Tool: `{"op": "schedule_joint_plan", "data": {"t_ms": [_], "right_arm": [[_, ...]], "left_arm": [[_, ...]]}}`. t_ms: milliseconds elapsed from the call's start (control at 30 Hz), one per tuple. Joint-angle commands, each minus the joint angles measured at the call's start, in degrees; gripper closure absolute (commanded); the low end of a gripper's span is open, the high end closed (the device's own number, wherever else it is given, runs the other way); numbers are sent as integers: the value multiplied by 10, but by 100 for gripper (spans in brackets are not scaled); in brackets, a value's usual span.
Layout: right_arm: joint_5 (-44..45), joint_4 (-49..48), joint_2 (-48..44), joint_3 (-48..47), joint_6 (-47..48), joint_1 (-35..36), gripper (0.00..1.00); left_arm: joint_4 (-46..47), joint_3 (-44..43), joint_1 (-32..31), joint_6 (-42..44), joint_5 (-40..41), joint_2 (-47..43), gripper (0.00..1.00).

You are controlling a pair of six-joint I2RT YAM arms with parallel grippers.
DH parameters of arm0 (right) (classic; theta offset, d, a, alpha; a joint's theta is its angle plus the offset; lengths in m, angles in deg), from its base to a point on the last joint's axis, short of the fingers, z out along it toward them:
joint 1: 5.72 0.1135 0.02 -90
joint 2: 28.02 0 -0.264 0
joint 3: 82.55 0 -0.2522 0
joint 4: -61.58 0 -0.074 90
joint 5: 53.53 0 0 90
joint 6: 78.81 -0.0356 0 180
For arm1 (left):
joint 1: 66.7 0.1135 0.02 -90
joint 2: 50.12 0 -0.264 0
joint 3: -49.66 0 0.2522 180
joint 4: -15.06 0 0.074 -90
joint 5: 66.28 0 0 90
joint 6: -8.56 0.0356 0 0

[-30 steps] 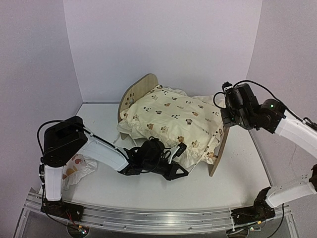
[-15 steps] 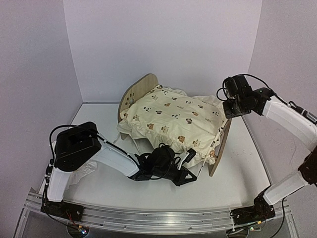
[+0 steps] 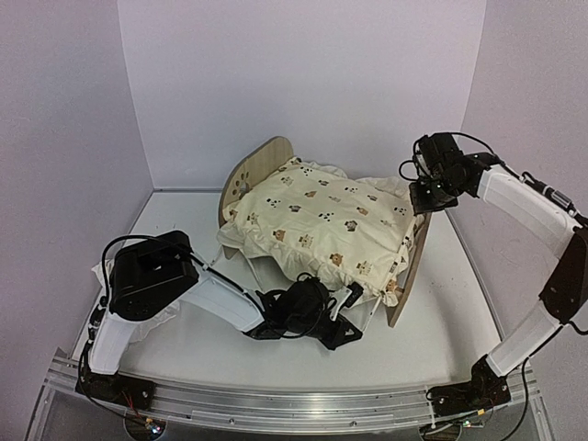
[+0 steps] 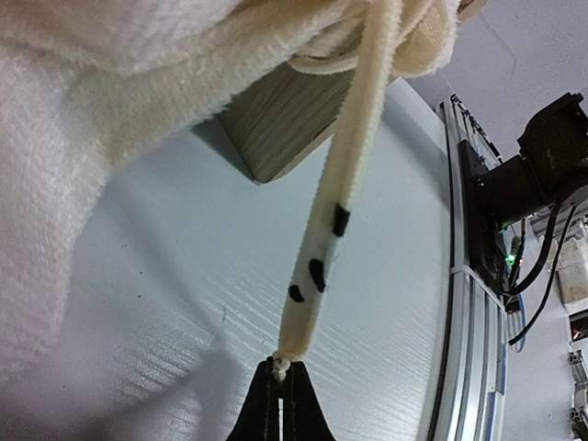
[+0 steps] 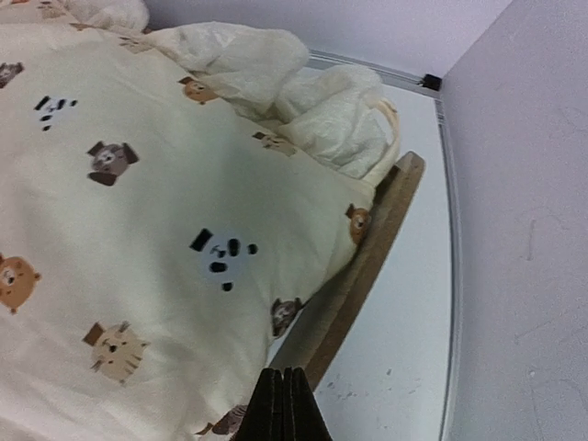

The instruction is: Set up the pet bed

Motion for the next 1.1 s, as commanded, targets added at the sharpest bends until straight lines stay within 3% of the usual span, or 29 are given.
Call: {"op": "schedule_joint_plan", "data": {"t_ms": [0, 233, 300, 333, 400, 533, 667, 833, 967, 1067], "right_arm": [[-173, -46, -75, 17, -1, -14, 100], [-545, 19, -147, 93, -14, -14, 98], [-605, 23, -157, 114, -13, -14, 65], [-605, 27, -159, 117, -14, -14, 51], [-526, 34, -157, 114, -25, -14, 34], [-257, 49, -116, 70, -96, -18, 22], [-160, 50, -25, 2, -133, -49, 21], [-121, 38, 116, -130, -132, -99, 26], [-92, 20, 238, -275, -120, -126, 47], [-86, -1, 335, -354, -114, -150, 57]], "left_arm": [[-136, 16, -17, 33, 14, -30, 100], [-189, 22, -15, 75, 74, -111, 84], [-201, 34, -12, 81, 102, -139, 74], [-205, 42, -10, 82, 116, -153, 69], [-210, 65, -4, 83, 143, -186, 60], [-218, 106, 30, 83, 189, -245, 49], [-237, 129, 78, 86, 226, -298, 50], [-232, 156, 139, 82, 225, -334, 57], [-204, 156, 174, 75, 191, -323, 63], [-194, 136, 183, 76, 185, -298, 65]]}}
